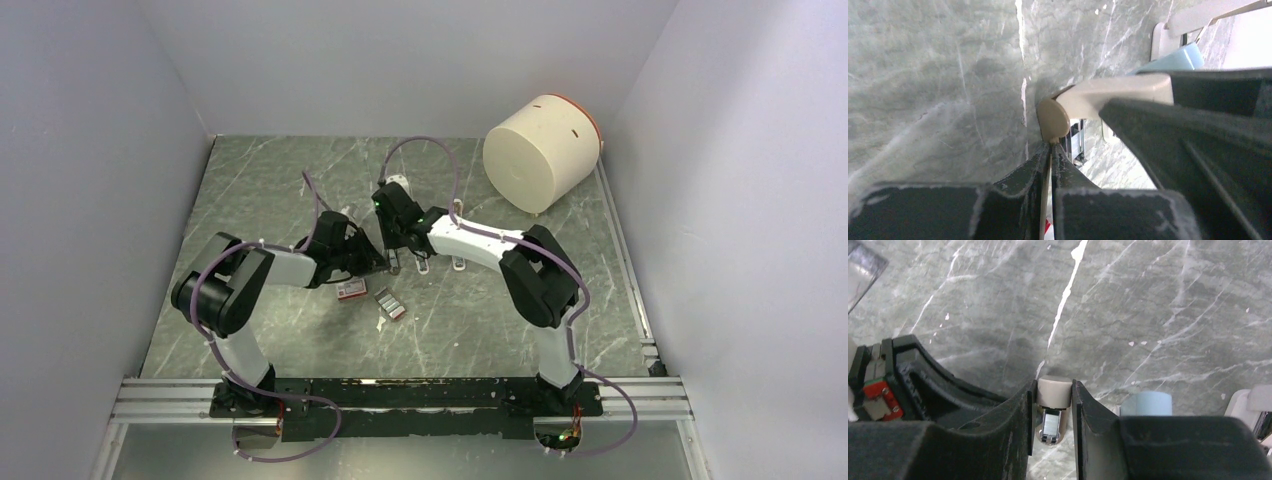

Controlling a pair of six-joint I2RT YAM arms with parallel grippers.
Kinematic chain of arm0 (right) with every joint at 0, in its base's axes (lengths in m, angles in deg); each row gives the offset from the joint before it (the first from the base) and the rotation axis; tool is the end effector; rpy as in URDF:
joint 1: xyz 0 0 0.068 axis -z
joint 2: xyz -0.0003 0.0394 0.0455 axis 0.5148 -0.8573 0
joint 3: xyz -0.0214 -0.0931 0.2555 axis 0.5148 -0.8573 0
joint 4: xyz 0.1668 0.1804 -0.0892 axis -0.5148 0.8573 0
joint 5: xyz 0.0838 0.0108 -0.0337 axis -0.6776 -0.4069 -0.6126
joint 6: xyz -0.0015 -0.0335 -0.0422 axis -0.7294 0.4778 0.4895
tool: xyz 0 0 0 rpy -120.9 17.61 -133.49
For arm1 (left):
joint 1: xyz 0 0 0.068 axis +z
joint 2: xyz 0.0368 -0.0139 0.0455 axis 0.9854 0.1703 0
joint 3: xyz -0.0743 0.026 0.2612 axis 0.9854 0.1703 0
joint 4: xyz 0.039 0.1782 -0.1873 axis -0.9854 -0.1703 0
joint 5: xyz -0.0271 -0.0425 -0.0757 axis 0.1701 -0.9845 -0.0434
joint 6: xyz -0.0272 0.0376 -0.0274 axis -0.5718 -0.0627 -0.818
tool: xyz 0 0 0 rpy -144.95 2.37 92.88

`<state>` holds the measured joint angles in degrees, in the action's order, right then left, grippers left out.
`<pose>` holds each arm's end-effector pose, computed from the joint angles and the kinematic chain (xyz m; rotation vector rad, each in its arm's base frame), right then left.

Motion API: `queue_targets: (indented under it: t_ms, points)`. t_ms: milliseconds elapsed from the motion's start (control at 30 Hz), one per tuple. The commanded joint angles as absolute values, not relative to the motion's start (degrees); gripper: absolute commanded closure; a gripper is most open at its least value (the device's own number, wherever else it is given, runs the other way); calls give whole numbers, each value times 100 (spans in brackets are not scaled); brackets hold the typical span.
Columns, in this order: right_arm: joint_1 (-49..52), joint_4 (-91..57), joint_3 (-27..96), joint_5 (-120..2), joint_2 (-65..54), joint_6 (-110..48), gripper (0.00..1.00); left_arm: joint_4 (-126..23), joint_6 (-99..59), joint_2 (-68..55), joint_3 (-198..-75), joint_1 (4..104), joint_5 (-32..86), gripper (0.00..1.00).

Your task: Load the staples into the stapler

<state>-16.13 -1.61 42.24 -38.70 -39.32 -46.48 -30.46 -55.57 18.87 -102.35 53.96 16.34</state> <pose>0.3080 0.3198 0.1957 -0.4141 2.3605 0.3014 0.2805 -0.1510 0.1155 -0.2545 2.4235 -1.0057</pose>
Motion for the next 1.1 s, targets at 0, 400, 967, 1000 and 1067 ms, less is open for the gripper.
queue_targets:
  t_ms: [0,400,967,1000,1067]
  points:
    - [-1821,62,4047,-4035,-3616,-4912,82,-3707,-5245,2171,-10286,5345,2171,90]
    - [-1983,654,4093,-3848,-3598,-5280,83,-3769,-5223,2405,-10274,5275,2370,93]
    - [-2084,784,3997,-3952,-3543,-5272,83,-3783,-5231,2461,-10290,5269,2450,93]
    - [-2099,797,3990,-3941,-3560,-5268,82,-3791,-5236,2462,-10297,5269,2445,93]
    - [-2117,816,3975,-3910,-3594,-5266,82,-3781,-5239,2437,-10285,5273,2437,93]
